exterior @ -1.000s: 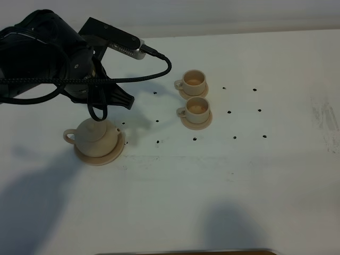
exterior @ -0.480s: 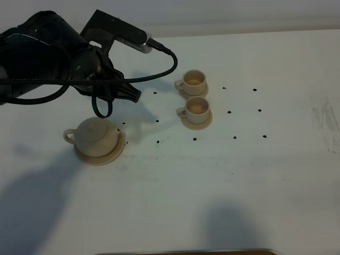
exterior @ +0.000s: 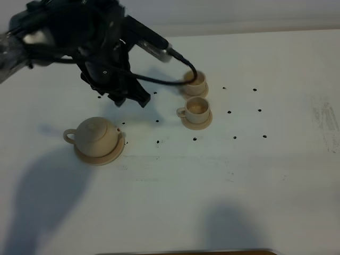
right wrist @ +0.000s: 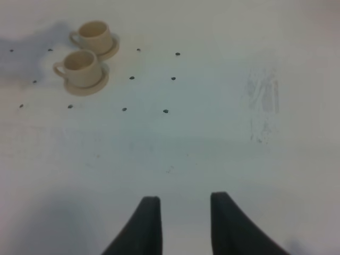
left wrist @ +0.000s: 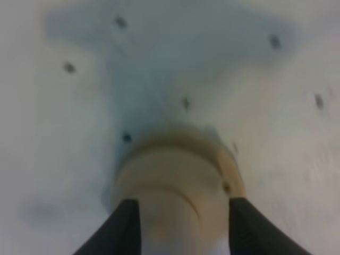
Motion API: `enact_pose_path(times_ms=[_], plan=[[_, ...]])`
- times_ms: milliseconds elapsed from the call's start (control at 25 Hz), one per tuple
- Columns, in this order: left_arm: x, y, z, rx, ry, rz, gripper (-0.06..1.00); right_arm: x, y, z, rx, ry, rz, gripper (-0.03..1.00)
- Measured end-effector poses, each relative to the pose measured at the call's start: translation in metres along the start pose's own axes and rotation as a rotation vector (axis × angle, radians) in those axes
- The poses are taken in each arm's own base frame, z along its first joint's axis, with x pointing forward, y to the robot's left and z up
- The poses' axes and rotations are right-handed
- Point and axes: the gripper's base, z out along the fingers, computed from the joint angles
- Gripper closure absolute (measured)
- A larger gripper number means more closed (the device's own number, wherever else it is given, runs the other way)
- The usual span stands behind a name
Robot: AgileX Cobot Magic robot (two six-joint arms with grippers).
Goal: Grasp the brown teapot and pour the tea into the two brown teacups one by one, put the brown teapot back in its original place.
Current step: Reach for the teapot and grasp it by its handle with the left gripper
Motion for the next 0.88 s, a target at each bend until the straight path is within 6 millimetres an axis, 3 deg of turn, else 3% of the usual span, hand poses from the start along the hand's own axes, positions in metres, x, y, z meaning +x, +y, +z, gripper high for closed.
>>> enact_pose_path(times_ms=[160,400,600,880], plan=[[-0.012,-0.006,-0.005,0.096,-0.009,0.135,0.49,0.0,0.0,0.0,0.0,0.0,0.0,0.75],[-0.009,-0.019,-0.006,0.228,-0.035,0.267,0.49,0.0,0.0,0.0,0.0,0.0,0.0,0.75],[0.021,-0.016,-0.008,0.186,0.032,0.342,0.52,0.0,0.0,0.0,-0.001,0.0,0.001,0.75],[0.078,0.008,-0.013,0.064,0.154,0.548,0.62,0.0,0.0,0.0,-0.002,0.0,0.001,0.75]])
